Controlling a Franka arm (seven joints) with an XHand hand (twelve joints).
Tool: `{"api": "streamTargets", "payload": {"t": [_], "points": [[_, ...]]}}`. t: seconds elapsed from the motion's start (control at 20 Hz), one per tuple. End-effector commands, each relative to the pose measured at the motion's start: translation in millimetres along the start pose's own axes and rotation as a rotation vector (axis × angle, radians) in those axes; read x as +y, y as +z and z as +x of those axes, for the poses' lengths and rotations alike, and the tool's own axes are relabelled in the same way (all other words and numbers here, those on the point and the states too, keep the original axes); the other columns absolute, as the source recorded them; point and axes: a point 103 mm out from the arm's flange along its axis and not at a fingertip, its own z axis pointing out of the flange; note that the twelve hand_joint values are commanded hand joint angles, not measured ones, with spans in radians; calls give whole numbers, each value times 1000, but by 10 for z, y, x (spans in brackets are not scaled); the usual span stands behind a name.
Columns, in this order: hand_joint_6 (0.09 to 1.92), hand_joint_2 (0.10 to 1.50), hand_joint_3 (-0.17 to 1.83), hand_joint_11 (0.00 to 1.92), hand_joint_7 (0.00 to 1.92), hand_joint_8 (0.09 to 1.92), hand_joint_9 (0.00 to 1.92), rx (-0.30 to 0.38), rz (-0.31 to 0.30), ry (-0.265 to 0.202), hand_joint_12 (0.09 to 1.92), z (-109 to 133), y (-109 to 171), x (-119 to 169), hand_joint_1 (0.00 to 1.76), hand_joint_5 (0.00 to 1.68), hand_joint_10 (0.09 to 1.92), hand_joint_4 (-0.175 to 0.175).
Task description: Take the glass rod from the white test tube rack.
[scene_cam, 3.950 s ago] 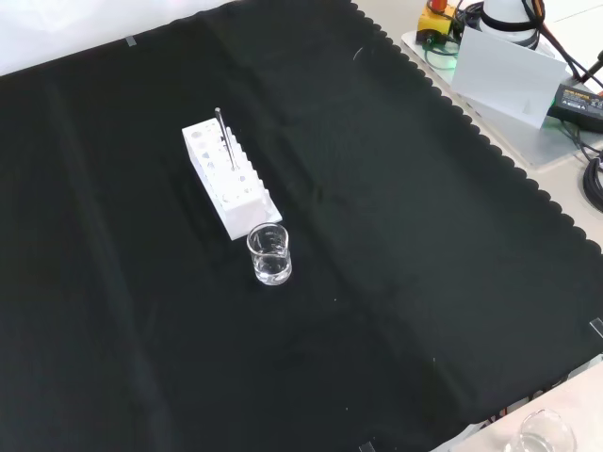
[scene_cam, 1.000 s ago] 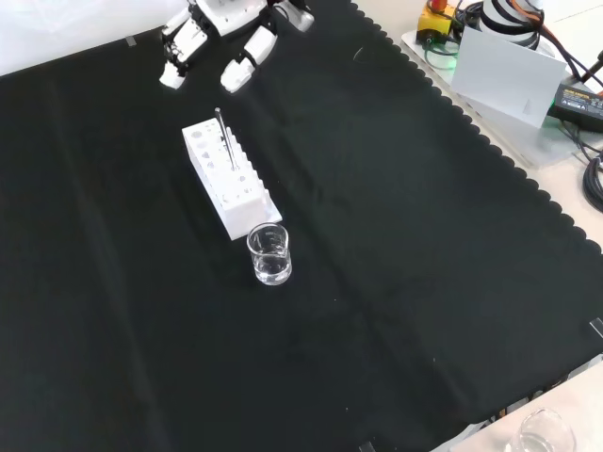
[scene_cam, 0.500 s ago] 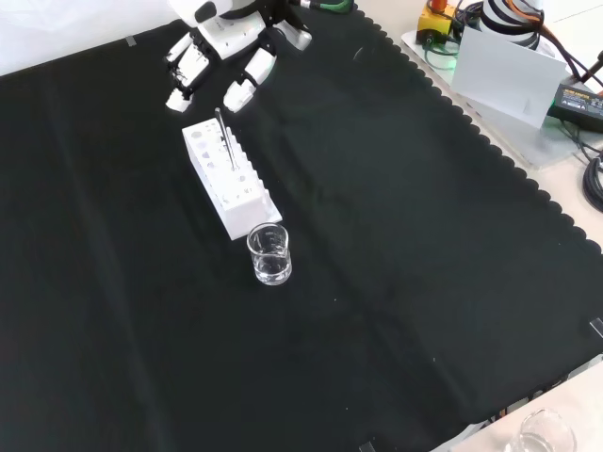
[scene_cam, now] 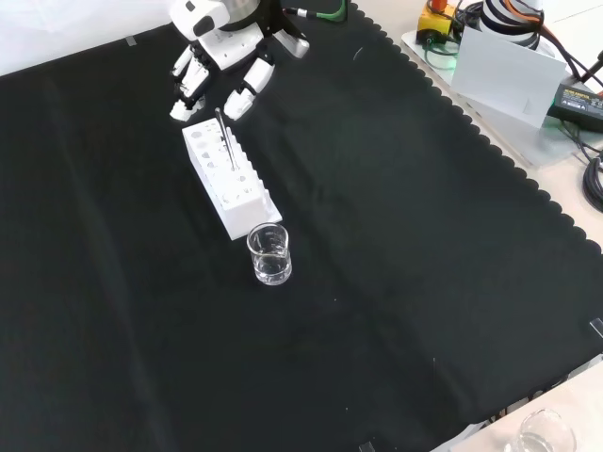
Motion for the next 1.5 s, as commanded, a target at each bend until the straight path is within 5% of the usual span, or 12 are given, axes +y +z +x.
{"api": "streamTargets", "payload": {"t": [0.05, 0.4, 1.0, 1.35, 1.5], "points": [[125, 1288, -175, 550, 469, 722, 921, 5, 2, 0, 1287, 0, 31, 7, 530, 468, 628, -103], [749, 1311, -175, 651, 500, 716, 1067, 16, 1, -5, 1254, 38, 49, 26, 594, 401, 604, -97], [960, 1342, -175, 929, 502, 726, 1172, 47, 21, -24, 1170, 133, 91, 36, 761, 460, 605, -95], [1031, 1345, -175, 1174, 550, 761, 1240, 98, 0, -22, 1030, 124, 98, 67, 1000, 576, 676, -145], [1380, 1313, -65, 1244, 627, 842, 1245, 115, -14, -25, 971, 149, 88, 76, 1050, 655, 730, -172]]}}
